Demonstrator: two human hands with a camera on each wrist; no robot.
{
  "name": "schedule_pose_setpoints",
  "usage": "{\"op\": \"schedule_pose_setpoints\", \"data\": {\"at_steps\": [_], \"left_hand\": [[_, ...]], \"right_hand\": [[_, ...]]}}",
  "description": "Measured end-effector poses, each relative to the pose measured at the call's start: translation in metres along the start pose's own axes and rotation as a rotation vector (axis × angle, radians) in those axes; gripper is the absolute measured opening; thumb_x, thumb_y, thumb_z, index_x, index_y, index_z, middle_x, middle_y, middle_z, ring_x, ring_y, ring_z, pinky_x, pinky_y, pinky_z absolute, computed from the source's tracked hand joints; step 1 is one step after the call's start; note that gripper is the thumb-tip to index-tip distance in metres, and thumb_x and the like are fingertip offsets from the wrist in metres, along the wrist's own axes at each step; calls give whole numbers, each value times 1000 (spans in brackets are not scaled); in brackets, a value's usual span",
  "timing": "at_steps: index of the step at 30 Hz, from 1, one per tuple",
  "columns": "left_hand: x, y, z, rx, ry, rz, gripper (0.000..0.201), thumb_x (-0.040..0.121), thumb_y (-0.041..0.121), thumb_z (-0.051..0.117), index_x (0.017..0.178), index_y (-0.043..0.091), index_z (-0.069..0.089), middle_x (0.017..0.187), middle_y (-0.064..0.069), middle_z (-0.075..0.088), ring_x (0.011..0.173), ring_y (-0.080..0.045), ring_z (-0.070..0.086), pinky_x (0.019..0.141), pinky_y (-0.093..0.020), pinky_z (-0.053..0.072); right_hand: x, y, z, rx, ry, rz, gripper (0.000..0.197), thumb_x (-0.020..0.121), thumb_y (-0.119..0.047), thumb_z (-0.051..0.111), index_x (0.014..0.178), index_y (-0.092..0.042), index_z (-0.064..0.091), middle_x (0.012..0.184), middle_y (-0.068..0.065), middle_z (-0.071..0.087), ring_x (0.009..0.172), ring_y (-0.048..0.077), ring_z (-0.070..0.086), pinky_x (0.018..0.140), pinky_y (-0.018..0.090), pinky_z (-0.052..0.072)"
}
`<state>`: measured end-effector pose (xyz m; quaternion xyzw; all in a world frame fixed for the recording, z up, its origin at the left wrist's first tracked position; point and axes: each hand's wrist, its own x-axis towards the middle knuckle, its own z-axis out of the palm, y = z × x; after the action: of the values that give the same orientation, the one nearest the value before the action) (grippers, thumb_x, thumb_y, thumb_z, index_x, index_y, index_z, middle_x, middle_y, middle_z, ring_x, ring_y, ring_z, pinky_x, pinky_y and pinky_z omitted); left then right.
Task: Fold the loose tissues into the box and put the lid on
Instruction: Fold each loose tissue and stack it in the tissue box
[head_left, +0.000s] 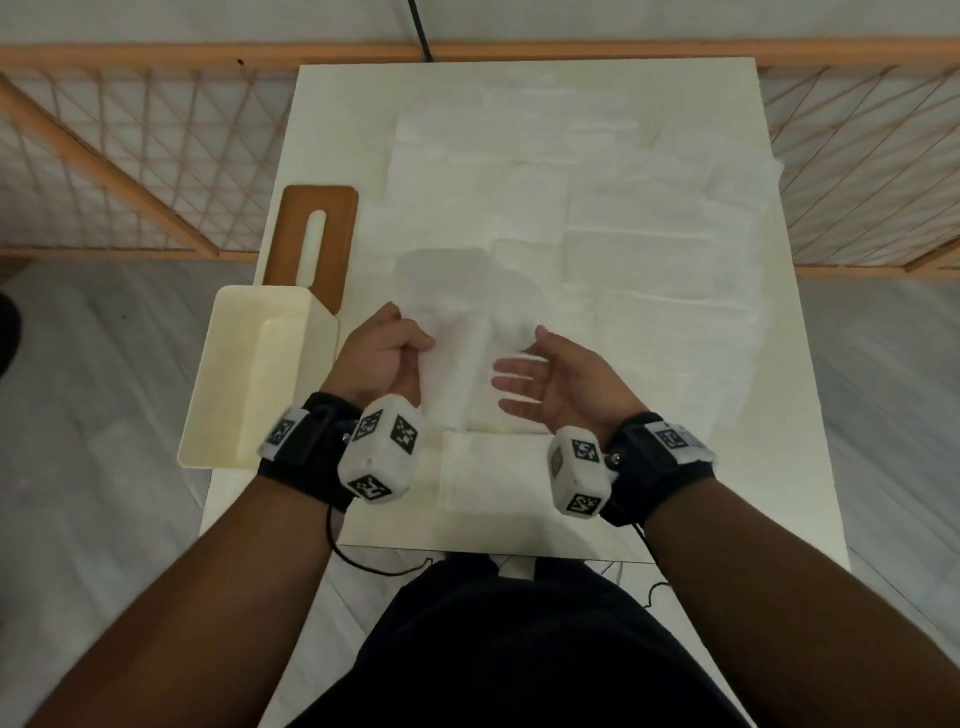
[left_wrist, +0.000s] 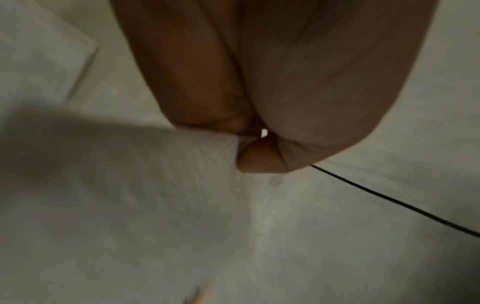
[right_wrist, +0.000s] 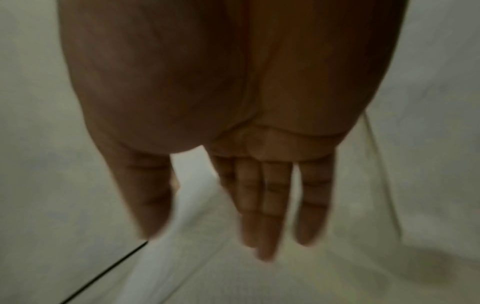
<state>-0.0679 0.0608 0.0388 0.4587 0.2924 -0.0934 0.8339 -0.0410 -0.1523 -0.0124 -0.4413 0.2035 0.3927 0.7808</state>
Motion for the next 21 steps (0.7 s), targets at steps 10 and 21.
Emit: {"op": "schedule_pose_setpoints", "data": {"at_steps": [10, 21], "left_hand": [[-11, -3, -11, 158, -46, 36, 31, 100, 7, 49, 129, 1, 60, 126, -16, 66, 117, -32, 63, 87, -37, 57], [-22, -1, -29, 607, -102, 152, 22, 97, 4, 58, 114, 12, 70, 107, -9, 75, 104, -29, 70, 85, -41, 58]], "right_hand": [[-18, -24, -13, -81, 79, -292, 33, 83, -5, 58, 114, 1, 66, 112, 14, 71, 100, 30, 68, 85, 39, 56], [-51, -35, -29, -360, 51, -432, 25, 88, 16, 56, 102, 3, 73, 103, 16, 76, 97, 31, 73, 84, 39, 59]]}}
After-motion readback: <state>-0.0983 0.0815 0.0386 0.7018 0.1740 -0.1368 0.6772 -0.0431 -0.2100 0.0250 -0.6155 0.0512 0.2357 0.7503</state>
